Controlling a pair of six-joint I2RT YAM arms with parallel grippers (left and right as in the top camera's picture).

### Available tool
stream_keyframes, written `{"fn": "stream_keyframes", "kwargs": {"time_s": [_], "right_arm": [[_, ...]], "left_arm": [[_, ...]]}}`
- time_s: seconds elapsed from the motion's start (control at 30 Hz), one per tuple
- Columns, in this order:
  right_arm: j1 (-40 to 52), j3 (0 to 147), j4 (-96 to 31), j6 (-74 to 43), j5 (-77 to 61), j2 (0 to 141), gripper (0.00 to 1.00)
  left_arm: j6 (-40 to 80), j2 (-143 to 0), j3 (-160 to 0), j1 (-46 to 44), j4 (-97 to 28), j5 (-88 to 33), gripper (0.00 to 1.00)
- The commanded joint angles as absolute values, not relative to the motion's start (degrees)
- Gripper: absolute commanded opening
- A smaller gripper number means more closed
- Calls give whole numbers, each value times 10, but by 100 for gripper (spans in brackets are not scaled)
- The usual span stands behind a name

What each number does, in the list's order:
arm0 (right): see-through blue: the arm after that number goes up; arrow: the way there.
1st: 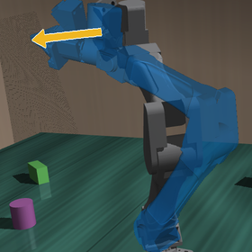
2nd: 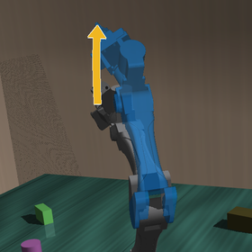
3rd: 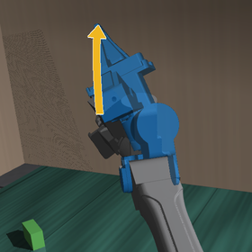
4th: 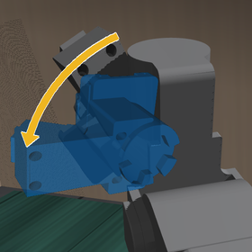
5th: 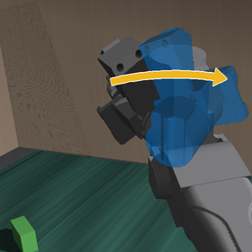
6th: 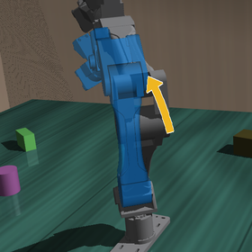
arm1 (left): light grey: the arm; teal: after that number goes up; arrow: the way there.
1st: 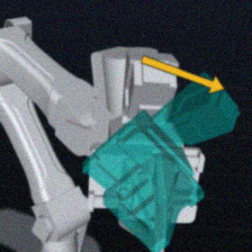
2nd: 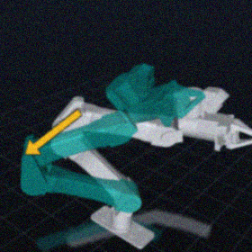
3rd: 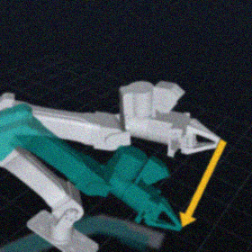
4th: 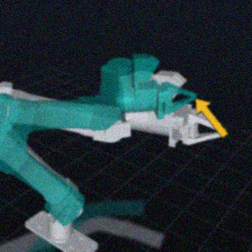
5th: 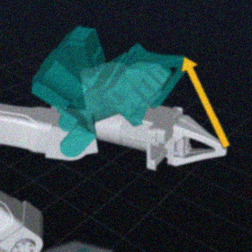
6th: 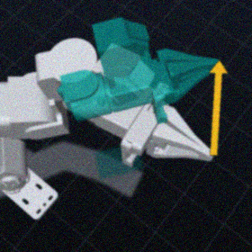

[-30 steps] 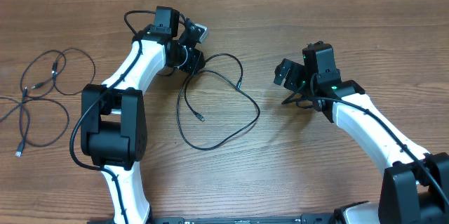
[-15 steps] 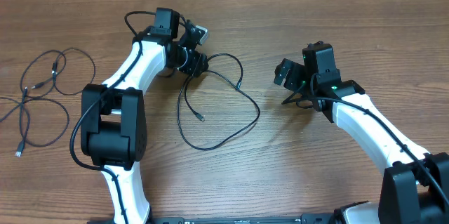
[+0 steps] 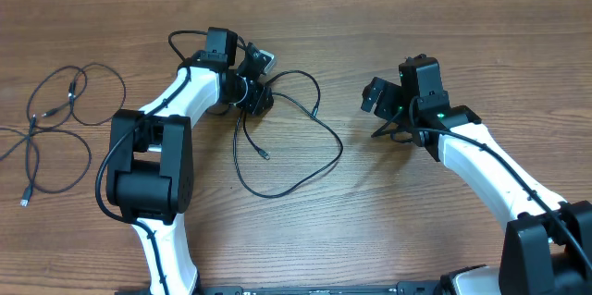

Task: Untangle cables

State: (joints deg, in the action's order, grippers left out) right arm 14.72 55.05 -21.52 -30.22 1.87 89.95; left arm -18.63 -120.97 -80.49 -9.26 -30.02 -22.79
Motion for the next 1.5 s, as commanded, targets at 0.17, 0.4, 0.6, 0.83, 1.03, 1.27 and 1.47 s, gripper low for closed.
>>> {"fn": "stream_keyframes", "kwargs": {"time_s": [0.17,0.4,0.6,0.83,1.03,1.27,1.47], "right_arm": [[149,551,-211,-303,25,899,100],[149,551,-212,-303,25,899,100],[149,551,-211,-303,25,899,100],[149,551,-211,-303,25,899,100],[149,551,-211,-303,25,899,100],[149,551,-211,-303,25,899,100],[149,551,-211,-303,25,899,100]], "left_arm": [[-185,-1215,-777,-91,-309,-234,25],[-60,-1215,-777,-91,-371,-174,21],[80,-1215,-773,-91,-461,-109,25],[133,-1209,-763,-91,-501,-67,37],[113,-1164,-794,-91,-500,-55,43],[-30,-1140,-847,-95,-453,-117,59],[-163,-1142,-846,-112,-423,-147,70]]}}
